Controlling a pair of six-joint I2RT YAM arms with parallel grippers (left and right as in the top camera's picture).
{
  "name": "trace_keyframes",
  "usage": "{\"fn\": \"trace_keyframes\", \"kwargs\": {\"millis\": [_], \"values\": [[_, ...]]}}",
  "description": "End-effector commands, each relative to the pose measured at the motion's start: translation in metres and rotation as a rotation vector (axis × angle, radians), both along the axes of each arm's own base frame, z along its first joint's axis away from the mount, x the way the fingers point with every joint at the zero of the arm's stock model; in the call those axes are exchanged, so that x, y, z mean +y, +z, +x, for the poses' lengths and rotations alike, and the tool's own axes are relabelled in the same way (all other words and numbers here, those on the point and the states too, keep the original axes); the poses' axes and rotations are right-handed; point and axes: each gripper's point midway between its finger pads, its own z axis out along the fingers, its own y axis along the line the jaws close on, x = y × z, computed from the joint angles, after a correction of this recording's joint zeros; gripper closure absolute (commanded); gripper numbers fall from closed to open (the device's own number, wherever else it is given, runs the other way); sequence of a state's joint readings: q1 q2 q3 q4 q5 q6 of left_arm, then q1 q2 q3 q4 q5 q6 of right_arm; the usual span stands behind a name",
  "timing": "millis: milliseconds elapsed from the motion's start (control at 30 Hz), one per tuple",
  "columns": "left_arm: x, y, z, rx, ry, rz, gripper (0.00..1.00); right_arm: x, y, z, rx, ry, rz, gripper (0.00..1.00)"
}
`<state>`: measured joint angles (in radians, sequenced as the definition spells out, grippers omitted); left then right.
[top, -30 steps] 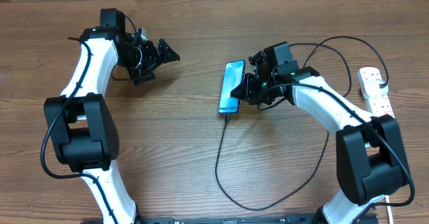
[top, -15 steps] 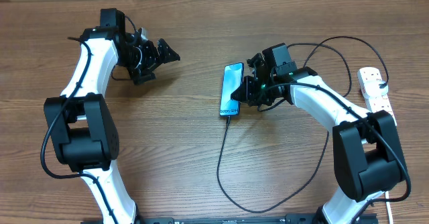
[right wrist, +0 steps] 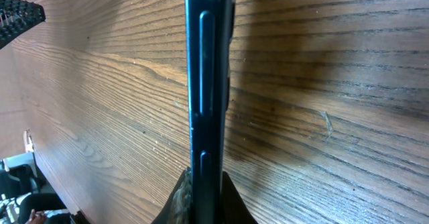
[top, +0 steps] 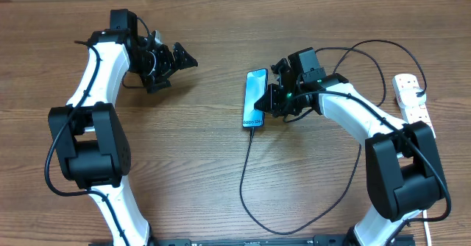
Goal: Plug charger to phone and switch on socket
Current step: 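Lower the phone flat onto the table with the right gripper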
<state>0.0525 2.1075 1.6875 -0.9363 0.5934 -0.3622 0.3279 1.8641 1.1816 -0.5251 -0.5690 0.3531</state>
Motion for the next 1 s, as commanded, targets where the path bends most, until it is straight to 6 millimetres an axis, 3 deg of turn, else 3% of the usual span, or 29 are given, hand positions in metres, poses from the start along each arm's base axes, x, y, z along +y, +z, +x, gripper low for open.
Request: {"fn": "trace_keyframes", "kwargs": {"millis": [0,300,967], "values": [[-0.003,0.015,0.002,-0.051,-0.028,0.010,0.00,0.003,0.005,0.002,-0.023,0.020,0.009,0.96],[-0.003,0.015,0.002,-0.051,-0.027,0.010,0.00,0.003,0.004,0.001,-0.020,0.021,0.008,0.96],[-0.003,0.015,0.002,-0.051,-0.028,0.010,0.00,-0.002,-0.019,-0.015,0.014,0.020,-0.003,0.95]]}}
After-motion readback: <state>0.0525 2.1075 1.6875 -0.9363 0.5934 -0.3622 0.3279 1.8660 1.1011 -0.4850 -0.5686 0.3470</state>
